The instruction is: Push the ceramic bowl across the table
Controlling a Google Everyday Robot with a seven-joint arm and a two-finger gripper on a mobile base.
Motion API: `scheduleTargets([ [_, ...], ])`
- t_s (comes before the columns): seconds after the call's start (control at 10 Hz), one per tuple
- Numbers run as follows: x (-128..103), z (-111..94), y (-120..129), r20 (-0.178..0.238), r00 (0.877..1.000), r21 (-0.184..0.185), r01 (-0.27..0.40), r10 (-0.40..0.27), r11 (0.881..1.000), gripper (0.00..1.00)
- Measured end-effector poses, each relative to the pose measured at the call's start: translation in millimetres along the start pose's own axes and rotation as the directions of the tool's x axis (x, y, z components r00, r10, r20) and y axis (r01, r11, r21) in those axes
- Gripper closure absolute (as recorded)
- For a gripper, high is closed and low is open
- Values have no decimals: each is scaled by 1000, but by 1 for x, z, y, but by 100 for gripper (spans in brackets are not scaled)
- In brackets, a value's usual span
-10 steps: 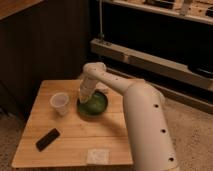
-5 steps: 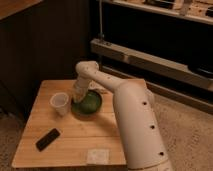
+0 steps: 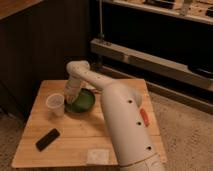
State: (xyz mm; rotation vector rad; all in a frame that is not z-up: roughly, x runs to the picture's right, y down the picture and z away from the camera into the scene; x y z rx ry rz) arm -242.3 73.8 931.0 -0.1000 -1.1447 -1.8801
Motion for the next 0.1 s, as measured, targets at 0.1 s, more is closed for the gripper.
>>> scheduleTargets([
  [0.1, 3, 2, -4, 5, 1000, 3, 12, -12, 1000, 90],
])
